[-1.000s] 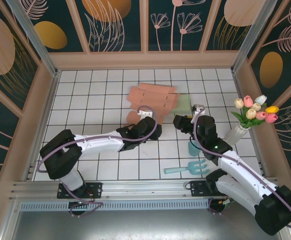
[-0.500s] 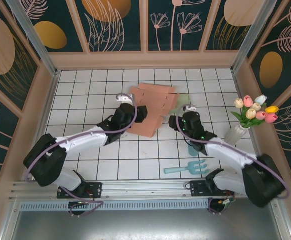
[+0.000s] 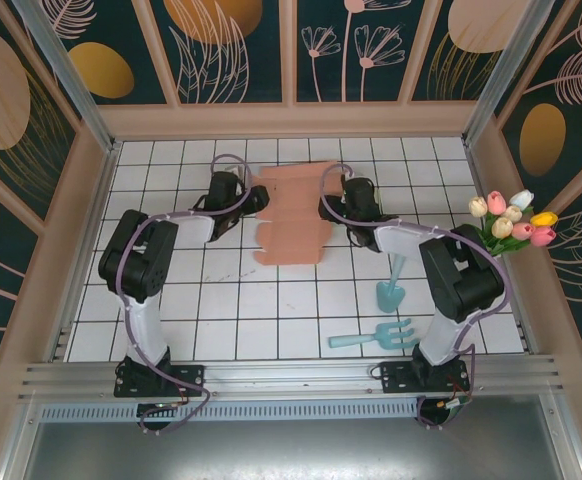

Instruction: Fold the paper box

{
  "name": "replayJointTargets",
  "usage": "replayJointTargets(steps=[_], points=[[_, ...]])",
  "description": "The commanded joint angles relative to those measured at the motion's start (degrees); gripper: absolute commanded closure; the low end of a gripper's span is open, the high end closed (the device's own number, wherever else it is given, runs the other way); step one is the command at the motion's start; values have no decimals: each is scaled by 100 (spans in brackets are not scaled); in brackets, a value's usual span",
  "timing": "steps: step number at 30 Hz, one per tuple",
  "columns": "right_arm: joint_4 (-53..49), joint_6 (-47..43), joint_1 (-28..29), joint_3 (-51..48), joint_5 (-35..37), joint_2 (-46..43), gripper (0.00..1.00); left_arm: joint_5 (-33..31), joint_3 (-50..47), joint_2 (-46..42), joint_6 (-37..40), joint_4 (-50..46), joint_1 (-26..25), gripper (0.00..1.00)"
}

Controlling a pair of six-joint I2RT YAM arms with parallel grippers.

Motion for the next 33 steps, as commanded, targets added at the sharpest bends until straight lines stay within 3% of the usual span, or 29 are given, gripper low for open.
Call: replayJointTargets(steps=[1,3,6,12,15,18,21,23,26,31,33], points=[[75,-356,-12,301,-179,57,40,170,569,333,194,-173,251,31],[92,-391,-48,303,-173,22,40,137,793,605,161,-351,441,32],[30,-458,-105,404,-476,14,40,741,893,881,116,-63,630,34],[-338,-656,-97,766,-759,-15,40,1222,995,1038,237,166,639,41],[-588,-911,-106,1169,-762,61,40,1662,1077,1161,231,383,642,62],[-1020,-1353,-106,1769,-830,206,40,2137,1120,1268,269,850,640,96],[-1284,-1762,-123,2112,-896,133,40,2372,747,924,232,1483,598,100],[-1524,-2157,-145,2351,-1133,99,39,2088,108,388,650,1924,430,100],[-1918,-2592,-197,3020,-1919,241,40,1179,-638,-404,1378,1568,22,100],[-2864,-3667,-122,4417,-3144,757,43,333,-2122,-1663,1463,2154,-341,100],[-3224,-4030,-40,4491,-3315,808,44,36,-2539,-2165,1554,2295,-340,100]])
